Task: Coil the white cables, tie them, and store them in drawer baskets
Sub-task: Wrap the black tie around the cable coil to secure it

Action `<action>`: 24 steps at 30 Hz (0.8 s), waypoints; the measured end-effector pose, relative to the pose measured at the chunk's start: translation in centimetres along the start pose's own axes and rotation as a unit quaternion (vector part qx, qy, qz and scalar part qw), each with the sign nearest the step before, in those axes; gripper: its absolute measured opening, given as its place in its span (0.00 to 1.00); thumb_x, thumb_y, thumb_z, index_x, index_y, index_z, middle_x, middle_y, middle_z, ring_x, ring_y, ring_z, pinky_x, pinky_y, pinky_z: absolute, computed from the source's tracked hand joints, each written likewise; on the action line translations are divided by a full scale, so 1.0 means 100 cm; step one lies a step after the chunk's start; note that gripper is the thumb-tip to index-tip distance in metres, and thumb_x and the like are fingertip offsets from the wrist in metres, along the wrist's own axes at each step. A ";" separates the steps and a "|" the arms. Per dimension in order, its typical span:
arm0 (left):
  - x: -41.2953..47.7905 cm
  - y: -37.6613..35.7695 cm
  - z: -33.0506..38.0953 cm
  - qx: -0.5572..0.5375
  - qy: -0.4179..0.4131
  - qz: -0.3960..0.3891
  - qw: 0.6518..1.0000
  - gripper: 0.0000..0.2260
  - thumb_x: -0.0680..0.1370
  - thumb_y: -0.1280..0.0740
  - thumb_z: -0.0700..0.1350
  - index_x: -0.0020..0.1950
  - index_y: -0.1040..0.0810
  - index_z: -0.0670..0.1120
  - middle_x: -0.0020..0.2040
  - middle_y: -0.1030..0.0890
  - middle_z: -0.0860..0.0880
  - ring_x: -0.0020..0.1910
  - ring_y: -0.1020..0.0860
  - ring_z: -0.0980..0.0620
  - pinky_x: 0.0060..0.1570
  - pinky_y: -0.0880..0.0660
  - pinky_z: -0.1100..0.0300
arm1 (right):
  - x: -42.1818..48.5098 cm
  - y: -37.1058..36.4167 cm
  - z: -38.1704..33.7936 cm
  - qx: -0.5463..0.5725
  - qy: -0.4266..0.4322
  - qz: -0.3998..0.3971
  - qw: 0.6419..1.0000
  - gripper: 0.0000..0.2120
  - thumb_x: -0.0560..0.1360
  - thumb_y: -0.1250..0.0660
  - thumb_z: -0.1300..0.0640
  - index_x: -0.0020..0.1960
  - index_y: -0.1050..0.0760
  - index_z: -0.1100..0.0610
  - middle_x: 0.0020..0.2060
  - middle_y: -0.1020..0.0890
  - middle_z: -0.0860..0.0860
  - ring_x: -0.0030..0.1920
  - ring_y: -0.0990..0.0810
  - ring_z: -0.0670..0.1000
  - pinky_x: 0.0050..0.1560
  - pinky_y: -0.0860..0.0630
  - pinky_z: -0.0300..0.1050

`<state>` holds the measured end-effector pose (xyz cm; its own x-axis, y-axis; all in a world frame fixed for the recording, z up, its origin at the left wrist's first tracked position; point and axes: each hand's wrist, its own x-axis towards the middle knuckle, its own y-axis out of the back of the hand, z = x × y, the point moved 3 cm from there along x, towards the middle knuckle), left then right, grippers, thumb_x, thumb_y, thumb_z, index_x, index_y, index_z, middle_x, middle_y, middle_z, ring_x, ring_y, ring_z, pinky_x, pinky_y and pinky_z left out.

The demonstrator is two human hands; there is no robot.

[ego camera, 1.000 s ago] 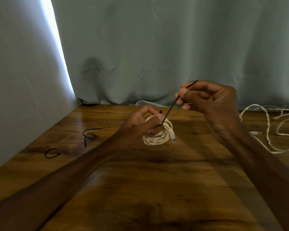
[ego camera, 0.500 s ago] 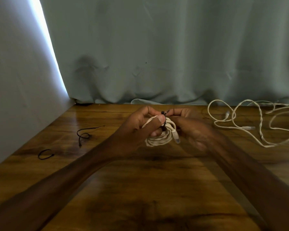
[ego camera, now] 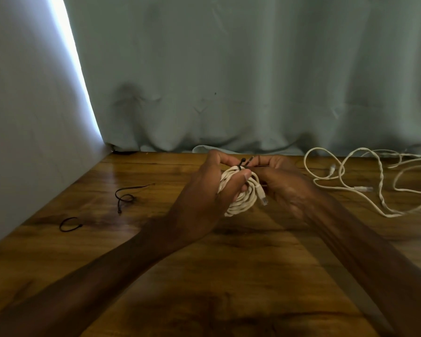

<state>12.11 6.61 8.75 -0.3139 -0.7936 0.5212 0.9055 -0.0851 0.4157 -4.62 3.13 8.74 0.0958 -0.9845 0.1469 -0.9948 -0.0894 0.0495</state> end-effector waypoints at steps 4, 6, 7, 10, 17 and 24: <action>-0.001 0.000 0.002 -0.001 -0.003 -0.005 1.000 0.09 0.83 0.33 0.50 0.60 0.27 0.49 0.38 0.16 0.52 0.37 0.18 0.58 0.42 0.20 0.52 | 0.002 0.001 0.003 0.007 -0.021 -0.011 1.000 0.04 0.74 0.28 0.67 0.45 0.15 0.62 0.45 0.13 0.62 0.46 0.16 0.59 0.51 0.17 0.54; -0.002 -0.002 0.001 0.009 -0.007 -0.019 1.000 0.09 0.83 0.34 0.52 0.61 0.26 0.50 0.39 0.17 0.53 0.39 0.18 0.57 0.44 0.19 0.49 | 0.002 0.004 0.004 0.008 -0.046 -0.043 0.998 0.11 0.72 0.27 0.64 0.53 0.17 0.68 0.54 0.16 0.69 0.51 0.18 0.64 0.61 0.22 0.62; -0.003 -0.002 0.000 0.021 -0.007 -0.025 0.999 0.11 0.82 0.34 0.54 0.61 0.25 0.51 0.40 0.17 0.54 0.41 0.18 0.56 0.47 0.20 0.48 | 0.000 0.004 0.004 0.004 -0.057 -0.064 0.996 0.14 0.71 0.27 0.63 0.55 0.17 0.67 0.55 0.17 0.69 0.52 0.18 0.64 0.62 0.23 0.61; -0.003 -0.003 -0.003 0.074 -0.009 -0.031 0.997 0.18 0.80 0.37 0.61 0.64 0.24 0.53 0.47 0.19 0.54 0.49 0.19 0.54 0.53 0.21 0.48 | 0.000 0.008 0.006 -0.008 -0.070 -0.097 0.993 0.20 0.67 0.26 0.59 0.56 0.17 0.67 0.54 0.17 0.69 0.49 0.17 0.62 0.55 0.18 0.54; -0.005 -0.006 0.001 0.023 -0.025 -0.031 0.999 0.08 0.83 0.35 0.53 0.54 0.22 0.49 0.38 0.18 0.55 0.40 0.19 0.56 0.44 0.21 0.52 | 0.001 0.006 0.007 0.038 -0.086 -0.163 0.982 0.11 0.69 0.29 0.59 0.48 0.14 0.63 0.43 0.13 0.61 0.40 0.14 0.53 0.42 0.15 0.42; 0.011 0.005 -0.015 -0.105 0.051 0.004 0.993 0.16 0.84 0.34 0.48 0.48 0.23 0.34 0.28 0.25 0.53 0.31 0.25 0.53 0.37 0.25 0.52 | -0.004 0.002 0.004 -0.084 -0.025 -0.086 0.992 0.12 0.79 0.31 0.51 0.56 0.15 0.57 0.50 0.12 0.54 0.52 0.13 0.52 0.51 0.17 0.44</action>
<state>12.60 4.77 8.40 -0.2859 -0.8511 0.4403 0.9508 -0.1946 0.2412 -4.87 3.44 8.29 0.2574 -0.9635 0.0738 -0.9437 -0.2342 0.2337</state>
